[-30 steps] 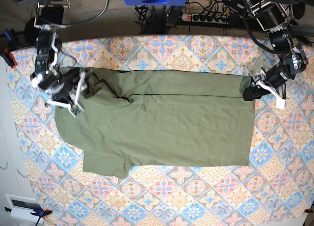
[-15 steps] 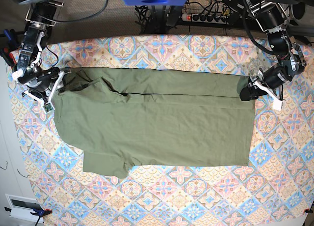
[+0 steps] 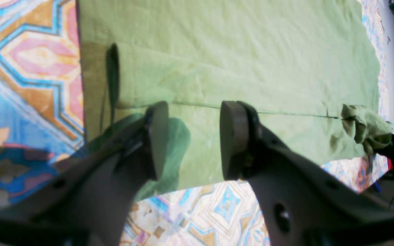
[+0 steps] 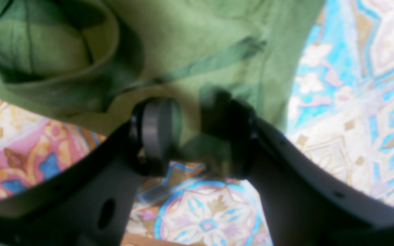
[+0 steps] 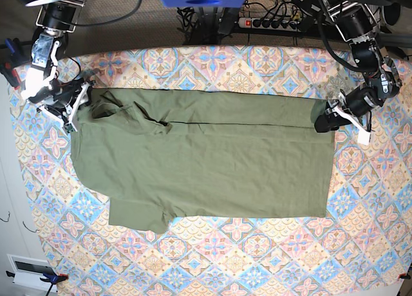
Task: Layout the t-shirt on the table in an organized manner, then fold the t-shirt properly
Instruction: 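Pull the shoulder back outward with the right gripper, smoothing the shirt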
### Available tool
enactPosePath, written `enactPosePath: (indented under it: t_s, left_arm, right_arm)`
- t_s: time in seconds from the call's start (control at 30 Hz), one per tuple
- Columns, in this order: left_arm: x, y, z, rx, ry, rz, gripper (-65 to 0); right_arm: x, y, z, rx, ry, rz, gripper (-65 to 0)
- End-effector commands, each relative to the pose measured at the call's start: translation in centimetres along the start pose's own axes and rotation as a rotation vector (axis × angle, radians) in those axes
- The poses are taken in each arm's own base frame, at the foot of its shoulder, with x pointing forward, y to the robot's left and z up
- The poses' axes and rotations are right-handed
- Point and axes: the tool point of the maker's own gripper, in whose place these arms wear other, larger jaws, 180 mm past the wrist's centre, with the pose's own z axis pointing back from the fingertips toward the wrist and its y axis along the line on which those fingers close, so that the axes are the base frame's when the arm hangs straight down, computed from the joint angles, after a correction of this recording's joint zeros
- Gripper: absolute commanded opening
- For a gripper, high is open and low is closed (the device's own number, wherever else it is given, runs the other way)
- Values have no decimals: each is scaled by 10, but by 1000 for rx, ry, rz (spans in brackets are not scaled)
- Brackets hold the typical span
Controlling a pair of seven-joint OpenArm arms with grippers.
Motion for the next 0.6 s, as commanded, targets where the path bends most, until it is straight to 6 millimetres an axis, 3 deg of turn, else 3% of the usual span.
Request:
enactPosePath:
  t_s: [0.0, 0.4, 0.47, 0.57]
  left_arm:
    - [17, -4, 4, -13, -48, -24, -398]
    - [16, -4, 4, -13, -46, -22, -398]
    - [16, -4, 4, -14, -47, -23, -401]
    - [16, -4, 4, -14, -47, -23, -402]
  right_arm:
    - [14, -11, 8, -27, -44, 11, -389]
    - [32, 3, 12, 58, -141, -37, -393]
    - [38, 5, 15, 69, -167, -42, -418]
    - [55, -6, 34, 28, -241, -40, -514]
